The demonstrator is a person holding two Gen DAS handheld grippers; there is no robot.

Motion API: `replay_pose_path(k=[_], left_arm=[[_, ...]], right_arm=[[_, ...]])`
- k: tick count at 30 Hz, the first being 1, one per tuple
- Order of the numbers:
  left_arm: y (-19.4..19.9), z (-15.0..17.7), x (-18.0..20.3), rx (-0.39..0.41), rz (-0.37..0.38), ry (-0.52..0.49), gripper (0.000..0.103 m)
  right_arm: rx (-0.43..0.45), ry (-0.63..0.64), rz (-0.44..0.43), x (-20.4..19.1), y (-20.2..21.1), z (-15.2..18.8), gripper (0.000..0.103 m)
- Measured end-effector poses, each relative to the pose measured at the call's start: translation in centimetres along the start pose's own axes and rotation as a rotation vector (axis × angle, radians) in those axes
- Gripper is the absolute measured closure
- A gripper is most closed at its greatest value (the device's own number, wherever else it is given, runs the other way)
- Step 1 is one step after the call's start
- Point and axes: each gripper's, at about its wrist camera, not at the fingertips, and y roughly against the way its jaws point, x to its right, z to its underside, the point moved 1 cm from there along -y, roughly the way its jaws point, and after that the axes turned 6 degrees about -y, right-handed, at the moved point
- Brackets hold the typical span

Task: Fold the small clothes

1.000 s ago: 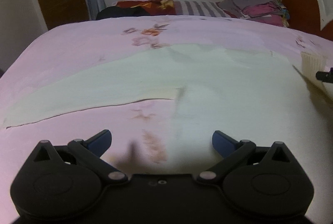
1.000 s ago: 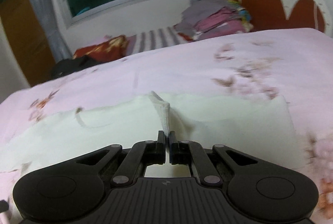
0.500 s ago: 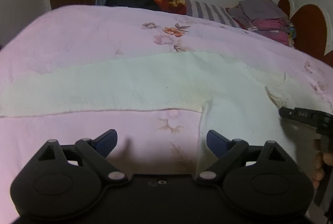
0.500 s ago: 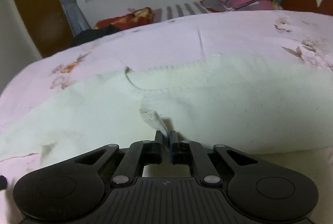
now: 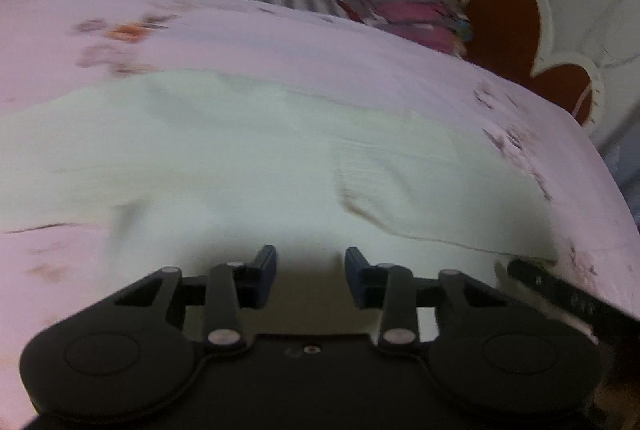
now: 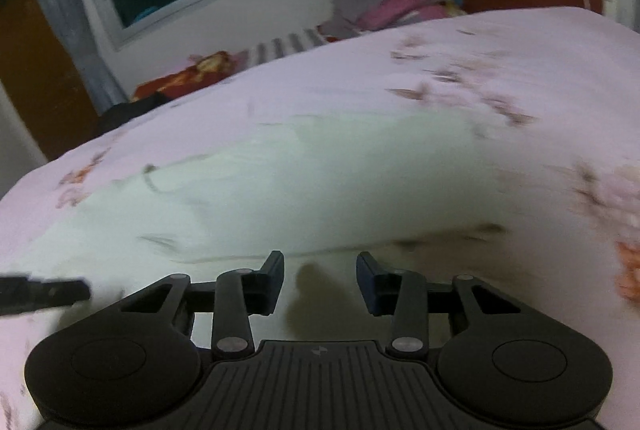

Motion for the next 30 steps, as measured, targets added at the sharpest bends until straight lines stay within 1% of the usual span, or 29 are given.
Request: replay_pose_path(k=[4,6,7,8,10,11,12,14,18,24,30], left_arm=[[-3.0,-1.3,1.8,-0.02,0.042,0.023,0.068],[-4.5,-1.8,2.2,-0.034,0.045,0.041,0.068],[-5.0,-2.0,2.3,-0.035,0.05,0.051,0.07],[-5.0,-1.8,2.8,-0.03,0.056,0.057,0.073],[-5.9,-2.1,2.9,-0.034,0.06,0.057,0.091],[-6.2,-2.2,3.0,-0.034,0.062,0.053,0.098],[-6.4,-2.3,3.0,-0.032,0.069,0.048,0.1],[-6.2,-2.4,2.8,-0.017,0.078,0.05,0.1],[-4.6,-2.6,1.7,0.027,0.086,0.046,0.1],[-1.8,-2.5,-2.8,0.08,0.039,0.106,0.1],[-0.4,-1.7,-6.4,0.093,-0.007,0.141,0.1]], right_arm=[[0.007,-0.049,0.036,3.3,1.2,-0.3,0.062],[-0.002,-0.068,0.039,4.3,1.4,-0.5,0.062],[-0.005,-0.072,0.041,4.8,1.5,-0.5,0.062],[-0.006,-0.075,0.044,5.2,1.5,-0.5,0.062],[-0.012,-0.083,0.046,5.8,1.5,-0.6,0.062],[-0.016,-0.09,0.047,6.1,1.4,-0.7,0.062],[-0.019,-0.099,0.043,6.2,1.3,-0.7,0.062],[-0.023,-0.109,0.04,6.3,1.2,-0.7,0.062],[-0.032,-0.097,0.026,5.7,0.9,-0.9,0.062],[-0.044,-0.065,0.024,4.0,-0.3,-0.9,0.062],[-0.046,-0.041,0.035,2.8,-1.3,-1.0,0.062]])
